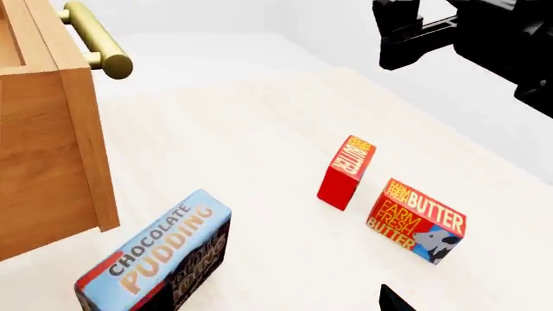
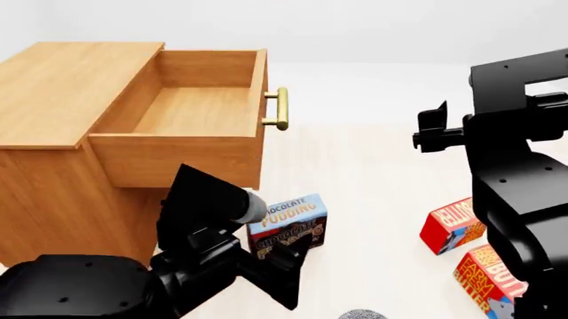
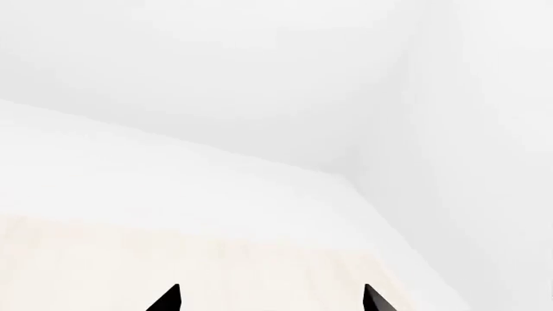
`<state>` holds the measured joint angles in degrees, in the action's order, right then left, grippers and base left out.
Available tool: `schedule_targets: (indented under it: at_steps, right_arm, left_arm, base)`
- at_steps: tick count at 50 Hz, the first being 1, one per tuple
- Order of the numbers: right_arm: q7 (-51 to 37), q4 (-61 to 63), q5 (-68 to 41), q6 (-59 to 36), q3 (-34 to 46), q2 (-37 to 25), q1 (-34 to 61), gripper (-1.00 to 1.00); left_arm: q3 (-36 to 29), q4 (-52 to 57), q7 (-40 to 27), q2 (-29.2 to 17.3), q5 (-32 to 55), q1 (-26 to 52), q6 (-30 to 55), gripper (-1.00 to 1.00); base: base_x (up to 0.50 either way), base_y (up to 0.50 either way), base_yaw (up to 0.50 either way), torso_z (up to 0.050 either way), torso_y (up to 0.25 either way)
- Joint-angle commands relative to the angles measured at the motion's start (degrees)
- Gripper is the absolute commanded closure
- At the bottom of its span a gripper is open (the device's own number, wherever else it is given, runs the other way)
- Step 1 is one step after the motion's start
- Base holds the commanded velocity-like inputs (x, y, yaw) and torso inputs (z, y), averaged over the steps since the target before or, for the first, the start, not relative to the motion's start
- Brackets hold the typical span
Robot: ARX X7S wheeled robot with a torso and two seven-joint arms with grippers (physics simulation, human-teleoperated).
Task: Put the bowl in the top drawer of the cabinet.
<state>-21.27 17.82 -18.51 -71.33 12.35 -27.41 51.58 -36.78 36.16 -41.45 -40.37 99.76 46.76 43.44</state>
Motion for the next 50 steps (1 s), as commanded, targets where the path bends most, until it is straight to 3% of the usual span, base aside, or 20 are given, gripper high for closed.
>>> schedule_targets:
  at_steps: [1,18,34,50]
  right_arm:
    - [-0.06,-1.4,0.29,1.25,0.52,0.0,-0.5,-1.0]
    - [0.15,-4.57,0.92,3.26,2.36,0.56,-0.21,-1.0]
    - [0.41,-6.91,1.41,5.37,3.85,1.07,-0.16,-1.0]
    - [-0.96,-3.7,0.91,5.13,1.42,0.96,-1.18,-1.0]
  left_arm:
    - [-2.33,-1.1,1.24,0.75,-2.47,-7.26,-1.1,-1.0]
    - [-3.81,-5.61,-1.89,2.72,0.68,-9.16,-2.29,-1.0]
    - [-7.96,-13.29,-2.61,8.65,3.15,-9.21,-1.49,-1.0]
    - [-10.49,-12.5,-3.79,9.9,2.82,-11.9,-1.33,-1.0]
  base:
    - [0.0,0.0,0.0,0.0,0.0]
    - [0.0,0.0,0.0,0.0,0.0]
    - [0.0,0.0,0.0,0.0,0.0]
    - [0.0,0.0,0.0,0.0,0.0]
